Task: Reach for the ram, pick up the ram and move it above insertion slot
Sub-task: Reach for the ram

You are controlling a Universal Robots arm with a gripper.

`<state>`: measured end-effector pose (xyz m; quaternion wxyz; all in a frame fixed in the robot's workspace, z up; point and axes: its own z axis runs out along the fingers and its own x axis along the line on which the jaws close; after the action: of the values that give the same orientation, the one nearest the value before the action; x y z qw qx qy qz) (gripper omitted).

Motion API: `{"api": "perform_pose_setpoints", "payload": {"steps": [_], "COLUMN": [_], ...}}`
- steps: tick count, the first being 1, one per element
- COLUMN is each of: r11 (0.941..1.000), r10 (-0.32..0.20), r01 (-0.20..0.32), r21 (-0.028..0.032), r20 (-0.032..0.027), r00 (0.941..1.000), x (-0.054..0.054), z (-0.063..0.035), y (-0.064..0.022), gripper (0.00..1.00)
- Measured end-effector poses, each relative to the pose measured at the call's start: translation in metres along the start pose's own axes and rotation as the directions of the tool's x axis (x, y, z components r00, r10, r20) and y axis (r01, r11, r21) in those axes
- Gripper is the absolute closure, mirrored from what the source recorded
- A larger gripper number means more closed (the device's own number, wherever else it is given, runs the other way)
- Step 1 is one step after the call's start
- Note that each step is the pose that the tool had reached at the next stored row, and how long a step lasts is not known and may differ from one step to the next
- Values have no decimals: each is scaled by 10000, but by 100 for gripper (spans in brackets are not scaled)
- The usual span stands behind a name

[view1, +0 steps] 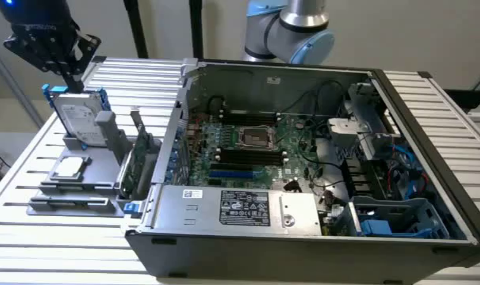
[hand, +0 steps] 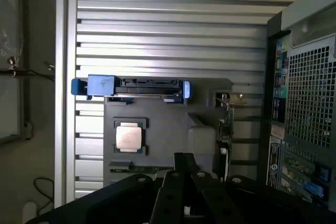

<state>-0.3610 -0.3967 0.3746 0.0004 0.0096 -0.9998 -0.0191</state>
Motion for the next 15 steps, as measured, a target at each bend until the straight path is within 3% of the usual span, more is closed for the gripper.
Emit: {"api": "perform_pose_setpoints", "payload": {"steps": [15], "r11": [10000], "r10": [2], "r01": [-2], "r21": [7], "r20": [-2], "r00": [10000], "x": [1], "z": [-2], "y": [-17], "gripper": [89]}}
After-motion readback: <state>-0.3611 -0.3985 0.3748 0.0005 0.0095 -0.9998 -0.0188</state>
